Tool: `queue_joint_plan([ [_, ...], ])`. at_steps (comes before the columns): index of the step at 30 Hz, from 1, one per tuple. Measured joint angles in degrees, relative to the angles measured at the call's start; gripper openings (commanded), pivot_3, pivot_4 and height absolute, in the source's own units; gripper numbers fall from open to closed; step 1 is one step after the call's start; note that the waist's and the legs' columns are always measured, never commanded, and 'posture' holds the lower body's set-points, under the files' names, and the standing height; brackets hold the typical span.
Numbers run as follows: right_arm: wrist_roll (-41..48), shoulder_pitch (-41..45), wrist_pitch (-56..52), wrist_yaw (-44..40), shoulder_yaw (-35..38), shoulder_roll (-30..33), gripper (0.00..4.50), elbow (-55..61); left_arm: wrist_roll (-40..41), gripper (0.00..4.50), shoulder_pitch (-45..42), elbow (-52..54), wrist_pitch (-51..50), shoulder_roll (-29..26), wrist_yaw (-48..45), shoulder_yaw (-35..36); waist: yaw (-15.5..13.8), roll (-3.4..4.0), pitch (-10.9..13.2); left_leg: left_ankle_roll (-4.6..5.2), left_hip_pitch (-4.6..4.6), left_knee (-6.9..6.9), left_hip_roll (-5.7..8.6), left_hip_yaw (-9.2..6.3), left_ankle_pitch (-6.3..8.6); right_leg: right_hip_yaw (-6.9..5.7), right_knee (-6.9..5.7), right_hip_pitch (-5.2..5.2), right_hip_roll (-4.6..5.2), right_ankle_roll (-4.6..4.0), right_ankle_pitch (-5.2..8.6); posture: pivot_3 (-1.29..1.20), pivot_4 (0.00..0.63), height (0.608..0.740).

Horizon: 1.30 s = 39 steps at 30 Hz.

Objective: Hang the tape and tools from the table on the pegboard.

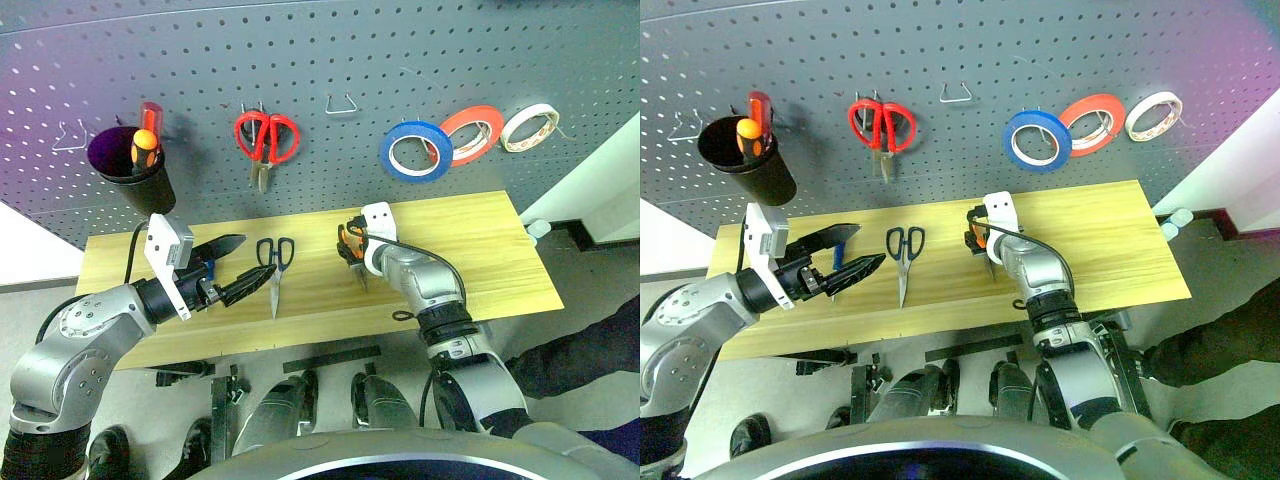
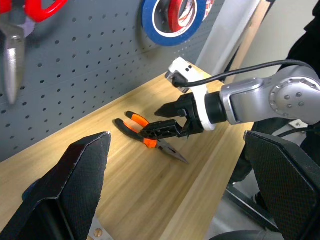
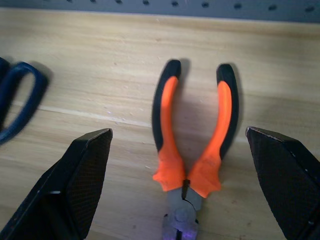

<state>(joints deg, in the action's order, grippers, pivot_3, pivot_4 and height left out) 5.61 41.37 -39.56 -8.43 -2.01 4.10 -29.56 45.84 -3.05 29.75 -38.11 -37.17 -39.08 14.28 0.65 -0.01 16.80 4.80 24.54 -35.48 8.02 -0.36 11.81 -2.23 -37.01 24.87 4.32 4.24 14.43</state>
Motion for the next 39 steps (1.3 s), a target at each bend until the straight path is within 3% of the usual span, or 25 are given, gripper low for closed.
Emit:
queue_joint_plan([
  [24, -2.09, 5.68, 4.65, 1.89, 0.59, -1.2, 4.48, -12.48, 1.62, 4.5, 0.34, 2.58, -1.22, 0.23, 2.32, -0.19, -0.05, -0.1, 1.66, -0.05, 0.02, 0.28, 0.0, 0.0, -0.03, -0.01, 0.11, 0.11, 0.0, 0.0, 0.01, 0.08, 0.358, 0.726],
  [27, -2.28, 6.05, 5.48, 1.83, 0.59, -1.16, 3.89, -13.39, 2.22, 4.5, 0.4, 2.63, -1.4, 0.25, 2.7, -0.19, -0.05, -0.1, 1.7, -0.06, 0.02, 0.29, 0.0, 0.0, -0.03, -0.01, 0.12, 0.11, -0.01, 0.0, 0.01, 0.08, 0.359, 0.726],
  [31, -2.74, 6.62, 6.47, 2.07, 0.67, -0.95, 2.71, -14.84, 2.42, 4.5, 0.41, 2.68, -1.43, 0.25, 3.13, -0.19, -0.07, -0.1, 1.74, -0.07, 0.02, 0.3, 0.0, 0.0, -0.04, -0.01, 0.12, 0.11, -0.01, 0.0, 0.01, 0.08, 0.358, 0.726],
  [39, -2.98, 6.92, 7.46, 1.48, 0.82, -0.73, 2.7, -15.72, 2.44, 4.5, 0.52, 3.04, -1.43, 0.24, 3.17, -0.18, -0.08, -0.09, 1.77, -0.1, 0.02, 0.34, 0.0, 0.0, -0.05, -0.01, 0.15, 0.12, -0.02, 0.01, 0.01, 0.08, 0.35, 0.726],
])
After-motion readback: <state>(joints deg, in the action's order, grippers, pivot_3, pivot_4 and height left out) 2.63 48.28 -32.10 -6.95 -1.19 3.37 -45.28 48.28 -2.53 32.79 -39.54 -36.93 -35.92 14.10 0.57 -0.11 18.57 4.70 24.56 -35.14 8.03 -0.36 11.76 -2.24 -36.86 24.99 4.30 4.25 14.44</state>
